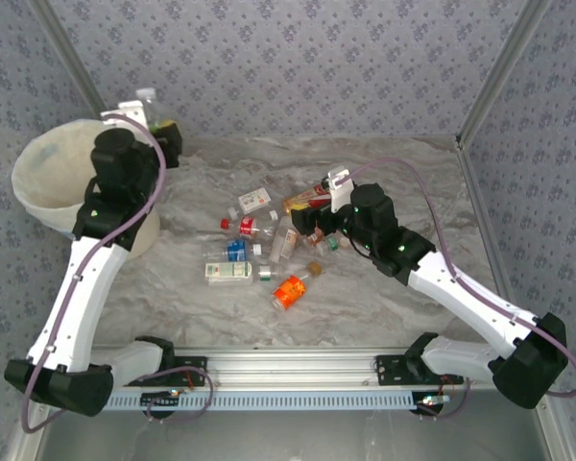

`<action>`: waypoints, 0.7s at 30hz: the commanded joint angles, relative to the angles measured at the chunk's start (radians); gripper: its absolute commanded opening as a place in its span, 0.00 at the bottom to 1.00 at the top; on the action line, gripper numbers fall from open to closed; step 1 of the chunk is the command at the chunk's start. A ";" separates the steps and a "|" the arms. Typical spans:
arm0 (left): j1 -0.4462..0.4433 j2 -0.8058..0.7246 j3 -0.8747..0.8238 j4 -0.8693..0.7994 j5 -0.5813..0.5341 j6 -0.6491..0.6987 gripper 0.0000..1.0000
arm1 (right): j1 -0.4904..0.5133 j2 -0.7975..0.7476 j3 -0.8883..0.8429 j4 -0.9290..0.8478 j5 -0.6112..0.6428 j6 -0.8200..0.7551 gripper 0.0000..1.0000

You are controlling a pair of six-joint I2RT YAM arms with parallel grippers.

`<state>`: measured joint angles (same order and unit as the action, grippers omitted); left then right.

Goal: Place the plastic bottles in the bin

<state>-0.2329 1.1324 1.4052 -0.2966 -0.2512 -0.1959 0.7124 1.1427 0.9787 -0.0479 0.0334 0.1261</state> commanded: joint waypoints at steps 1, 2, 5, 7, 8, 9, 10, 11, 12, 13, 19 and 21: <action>0.072 -0.001 0.064 0.011 -0.065 0.011 0.24 | 0.007 0.009 0.019 0.016 0.019 0.003 1.00; 0.098 0.003 0.072 0.002 -0.066 0.002 0.23 | 0.007 0.012 0.020 0.015 0.016 0.003 1.00; 0.161 0.007 0.081 -0.002 -0.076 -0.002 0.24 | 0.006 0.014 0.029 0.005 0.013 0.009 1.00; 0.213 0.011 0.085 -0.007 -0.071 -0.008 0.24 | 0.007 0.015 0.035 -0.005 0.014 0.012 1.00; 0.240 0.017 0.088 -0.016 -0.077 -0.010 0.24 | 0.006 0.015 0.038 -0.009 0.013 0.013 1.00; 0.266 0.027 0.092 -0.027 -0.093 -0.009 0.24 | 0.007 0.016 0.039 -0.014 0.014 0.015 1.00; 0.288 0.037 0.095 -0.037 -0.111 -0.007 0.24 | 0.007 0.015 0.041 -0.017 0.014 0.016 1.00; 0.314 0.051 0.097 -0.050 -0.126 -0.005 0.25 | 0.007 0.016 0.043 -0.021 0.013 0.018 1.00; 0.340 0.066 0.097 -0.060 -0.136 -0.007 0.25 | 0.006 0.016 0.045 -0.026 0.013 0.019 1.00; 0.363 0.079 0.096 -0.071 -0.141 -0.011 0.25 | 0.006 0.015 0.047 -0.030 0.012 0.022 1.00; 0.479 0.162 0.077 -0.119 -0.111 -0.079 0.25 | 0.007 0.017 0.054 -0.034 0.011 0.026 1.00; 0.506 0.188 0.084 -0.138 -0.113 -0.100 0.26 | 0.006 0.017 0.057 -0.037 0.012 0.025 1.00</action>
<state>0.2470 1.3071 1.4765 -0.4042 -0.3595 -0.2497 0.7124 1.1553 0.9939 -0.0746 0.0380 0.1410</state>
